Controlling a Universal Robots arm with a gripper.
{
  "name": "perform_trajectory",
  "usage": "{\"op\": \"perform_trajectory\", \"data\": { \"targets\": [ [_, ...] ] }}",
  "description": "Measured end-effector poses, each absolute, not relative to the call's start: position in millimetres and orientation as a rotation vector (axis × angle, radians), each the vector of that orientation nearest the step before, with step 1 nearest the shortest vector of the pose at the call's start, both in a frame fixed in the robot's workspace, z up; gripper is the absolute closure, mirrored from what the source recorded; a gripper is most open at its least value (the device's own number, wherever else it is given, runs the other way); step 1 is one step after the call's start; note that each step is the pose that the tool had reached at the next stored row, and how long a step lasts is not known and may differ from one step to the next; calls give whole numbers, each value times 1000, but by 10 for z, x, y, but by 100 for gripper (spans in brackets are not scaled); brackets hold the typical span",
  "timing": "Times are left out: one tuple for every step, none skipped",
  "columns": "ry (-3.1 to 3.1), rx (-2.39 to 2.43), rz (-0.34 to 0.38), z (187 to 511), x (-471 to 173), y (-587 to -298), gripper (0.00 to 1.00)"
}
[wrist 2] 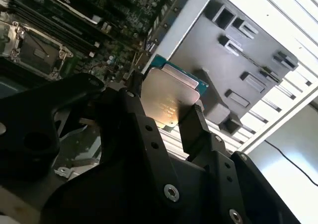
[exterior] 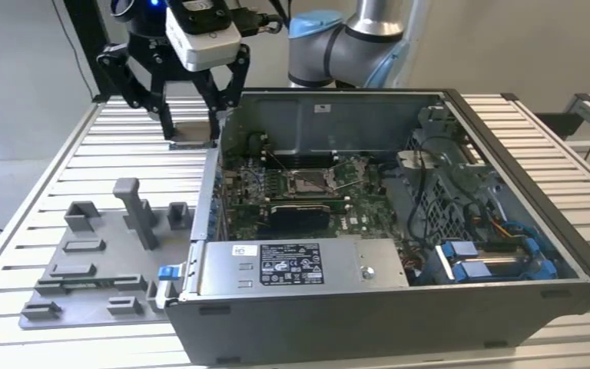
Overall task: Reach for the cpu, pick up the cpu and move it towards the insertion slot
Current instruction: 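Pick up the cpu and move it towards the insertion slot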
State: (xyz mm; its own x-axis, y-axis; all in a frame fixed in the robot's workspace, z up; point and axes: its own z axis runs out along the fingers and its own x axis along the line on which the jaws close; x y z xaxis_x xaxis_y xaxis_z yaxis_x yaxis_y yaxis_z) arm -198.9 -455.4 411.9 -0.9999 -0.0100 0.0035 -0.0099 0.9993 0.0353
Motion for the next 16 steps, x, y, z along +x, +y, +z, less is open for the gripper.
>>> {"op": "perform_trajectory", "data": {
  "targets": [
    [-3137,15,-55,4120,-1944,-4552,100],
    [-3137,15,-55,4119,-1898,-4551,100],
    [-3137,15,-55,4119,-1851,-4550,100],
    [-3137,15,-55,4119,-1807,-4550,100],
    [-3137,15,-55,4119,-1762,-4550,100],
    [-3137,15,-55,4120,-1715,-4549,100],
    [-3137,15,-55,4120,-1671,-4548,100],
    [-3137,15,-55,4119,-1624,-4547,100],
    [-3137,15,-55,4119,-1581,-4546,100],
    [-3137,15,-55,4120,-1536,-4545,100],
    [-3137,15,-55,4119,-1487,-4544,100],
    [-3137,15,-55,4119,-1443,-4543,100],
    [-3137,15,-55,4120,-1402,-4542,100],
    [-3137,14,-55,4119,-1361,-4541,100],
    [-3137,14,-54,4120,-1324,-4539,100],
    [-3137,14,-54,4119,-1279,-4539,100]
  ]
}}
